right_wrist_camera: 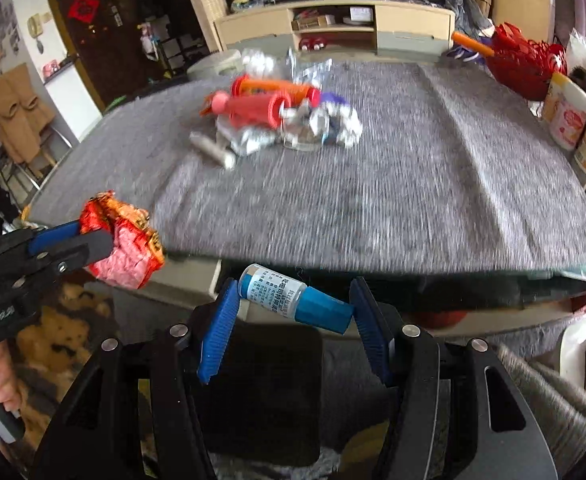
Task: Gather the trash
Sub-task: 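Lower both grippers into the black bin under the table and open them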
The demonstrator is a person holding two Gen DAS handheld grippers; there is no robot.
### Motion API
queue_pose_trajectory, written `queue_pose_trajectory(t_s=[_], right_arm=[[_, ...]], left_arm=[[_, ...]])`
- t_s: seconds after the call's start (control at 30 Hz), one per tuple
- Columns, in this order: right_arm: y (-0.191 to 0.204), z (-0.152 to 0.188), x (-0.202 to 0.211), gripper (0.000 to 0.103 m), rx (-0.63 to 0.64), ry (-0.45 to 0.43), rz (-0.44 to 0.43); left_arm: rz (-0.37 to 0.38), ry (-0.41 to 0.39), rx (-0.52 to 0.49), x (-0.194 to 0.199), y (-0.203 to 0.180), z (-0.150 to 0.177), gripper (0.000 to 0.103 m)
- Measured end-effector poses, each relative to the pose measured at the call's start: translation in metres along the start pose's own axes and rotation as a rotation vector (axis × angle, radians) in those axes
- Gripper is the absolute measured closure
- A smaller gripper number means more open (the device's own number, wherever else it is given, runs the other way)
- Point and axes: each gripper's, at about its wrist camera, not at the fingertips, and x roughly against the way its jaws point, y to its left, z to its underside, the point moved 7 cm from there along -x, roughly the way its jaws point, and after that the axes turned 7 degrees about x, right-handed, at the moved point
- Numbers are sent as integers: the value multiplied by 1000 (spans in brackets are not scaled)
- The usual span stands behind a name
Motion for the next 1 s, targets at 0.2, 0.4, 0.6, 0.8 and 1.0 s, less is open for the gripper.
queue_pose_trajectory(t_s=[0.2, 0.4, 0.6, 0.8, 1.0], right_arm=[[6, 38, -27, 45, -14, 107, 3], [13, 68, -59, 45, -21, 199, -7], [18, 82, -75, 45, -28, 243, -17], [22, 77, -76, 43, -24, 245, -33], [13, 65, -70, 31, -53, 220, -21]], left_arm=[[23, 128, 44, -24, 8, 56, 70], [26, 259, 81, -65, 17, 107, 70], [14, 308, 63, -83, 22, 132, 70], [-10, 308, 39, -82, 21, 132, 65], [-30, 292, 39, -78, 24, 127, 43]])
